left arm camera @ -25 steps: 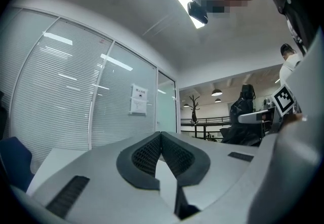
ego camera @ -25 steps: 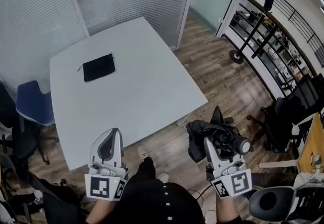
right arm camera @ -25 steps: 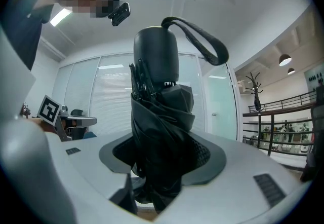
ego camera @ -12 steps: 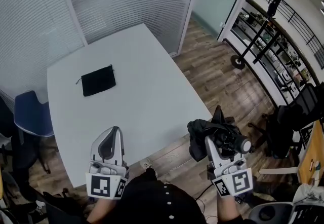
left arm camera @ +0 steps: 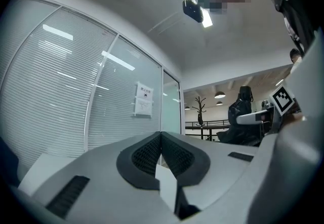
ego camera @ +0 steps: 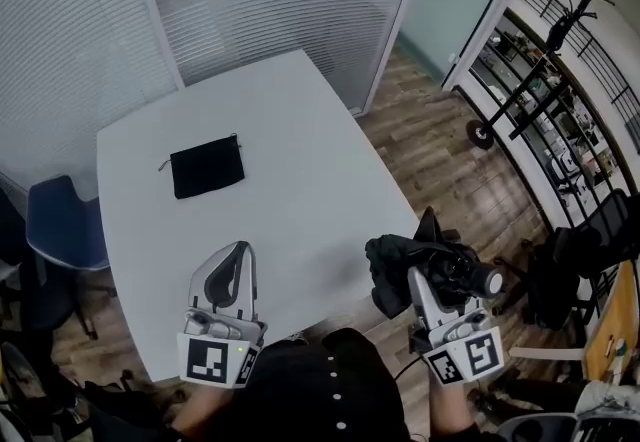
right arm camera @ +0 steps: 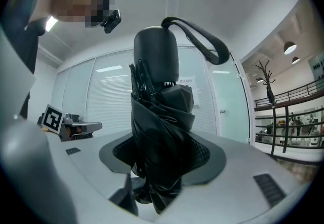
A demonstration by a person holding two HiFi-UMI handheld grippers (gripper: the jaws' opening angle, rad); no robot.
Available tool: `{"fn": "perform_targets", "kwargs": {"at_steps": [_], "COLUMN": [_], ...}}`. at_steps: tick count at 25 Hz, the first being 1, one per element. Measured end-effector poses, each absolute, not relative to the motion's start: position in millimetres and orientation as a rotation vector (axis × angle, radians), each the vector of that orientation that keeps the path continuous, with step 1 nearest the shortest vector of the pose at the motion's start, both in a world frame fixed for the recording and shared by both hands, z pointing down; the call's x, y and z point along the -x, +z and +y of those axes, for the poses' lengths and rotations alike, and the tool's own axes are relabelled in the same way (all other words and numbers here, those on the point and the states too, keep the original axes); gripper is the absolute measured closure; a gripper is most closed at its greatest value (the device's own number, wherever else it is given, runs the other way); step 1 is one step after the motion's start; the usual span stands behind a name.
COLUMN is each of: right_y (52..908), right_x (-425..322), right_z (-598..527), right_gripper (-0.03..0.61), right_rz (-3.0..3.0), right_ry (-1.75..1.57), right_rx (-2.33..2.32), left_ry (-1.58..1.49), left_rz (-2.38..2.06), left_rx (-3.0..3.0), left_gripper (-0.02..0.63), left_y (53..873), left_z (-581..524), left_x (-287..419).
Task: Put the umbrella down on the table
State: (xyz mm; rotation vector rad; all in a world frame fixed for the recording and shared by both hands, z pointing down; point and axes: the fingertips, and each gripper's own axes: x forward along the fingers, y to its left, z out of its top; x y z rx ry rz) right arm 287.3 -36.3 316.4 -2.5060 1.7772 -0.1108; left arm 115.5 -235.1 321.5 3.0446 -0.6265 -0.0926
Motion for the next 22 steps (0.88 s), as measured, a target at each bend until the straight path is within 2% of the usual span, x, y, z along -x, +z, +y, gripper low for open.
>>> {"fn": "perform_targets", "kwargs": {"at_steps": [9, 22], "right_y": [330, 339], "right_x": [-298, -354], "right_z": [-87, -148], "right_gripper": [0.327, 0.327], "right_rz": [1.971, 2.257], "right_ry": [-0.183, -0.199], "right_rx": [2.412, 2.231], "left_ry": [-0.05, 0.0], "left_rz": [-0.801, -1.086], "left_rx": [-2.989, -2.886], "left_gripper": [0.598, 0.598], "left_y": [336, 334], "left_z": [-259, -270], "left_x": [-106, -127]}}
